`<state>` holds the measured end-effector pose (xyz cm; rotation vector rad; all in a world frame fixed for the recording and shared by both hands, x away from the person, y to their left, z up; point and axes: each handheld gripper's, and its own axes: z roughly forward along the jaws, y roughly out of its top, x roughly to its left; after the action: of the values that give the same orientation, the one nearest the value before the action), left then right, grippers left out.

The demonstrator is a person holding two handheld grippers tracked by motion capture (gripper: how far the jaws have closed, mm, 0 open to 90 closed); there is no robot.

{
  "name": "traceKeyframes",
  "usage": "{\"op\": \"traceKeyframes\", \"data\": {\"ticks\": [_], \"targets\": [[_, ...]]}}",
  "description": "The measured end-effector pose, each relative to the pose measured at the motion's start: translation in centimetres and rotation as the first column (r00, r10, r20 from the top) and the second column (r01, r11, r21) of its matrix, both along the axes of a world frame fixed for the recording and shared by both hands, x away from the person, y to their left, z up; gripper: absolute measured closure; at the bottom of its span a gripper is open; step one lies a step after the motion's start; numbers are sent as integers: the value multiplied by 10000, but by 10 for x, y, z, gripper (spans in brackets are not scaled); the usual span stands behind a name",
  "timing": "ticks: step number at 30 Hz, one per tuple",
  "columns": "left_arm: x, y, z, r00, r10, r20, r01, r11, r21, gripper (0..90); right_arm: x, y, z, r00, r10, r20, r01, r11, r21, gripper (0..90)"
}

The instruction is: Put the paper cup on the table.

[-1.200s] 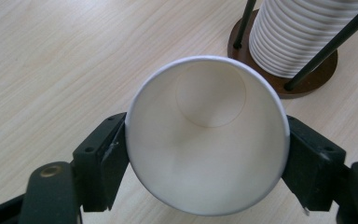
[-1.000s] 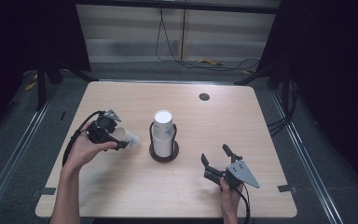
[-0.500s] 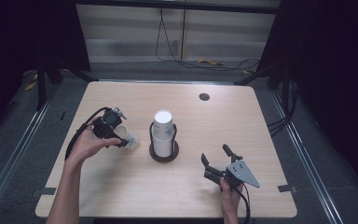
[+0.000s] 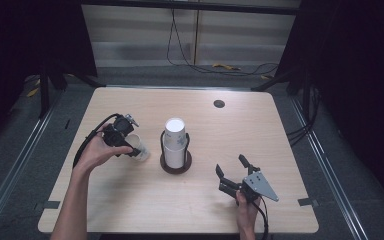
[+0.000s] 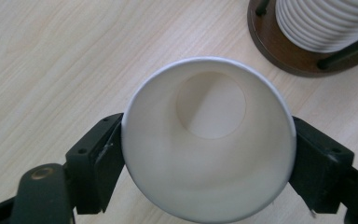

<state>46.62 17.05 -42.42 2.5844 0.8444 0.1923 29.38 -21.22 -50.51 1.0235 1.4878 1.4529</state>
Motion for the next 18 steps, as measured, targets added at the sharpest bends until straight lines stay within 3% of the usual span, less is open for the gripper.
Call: {"op": "traceKeyframes", "data": {"ticks": [6,18], "targets": [[5,-3,-5,9997,212,116,-210,9996,-167,194,0,0,0,10000,-15,-4,15,10000,15,127],[5,-11,-11,10000,-3,91,6,9993,-373,192,0,0,0,10000,-13,-6,13,10000,20,127]]}}
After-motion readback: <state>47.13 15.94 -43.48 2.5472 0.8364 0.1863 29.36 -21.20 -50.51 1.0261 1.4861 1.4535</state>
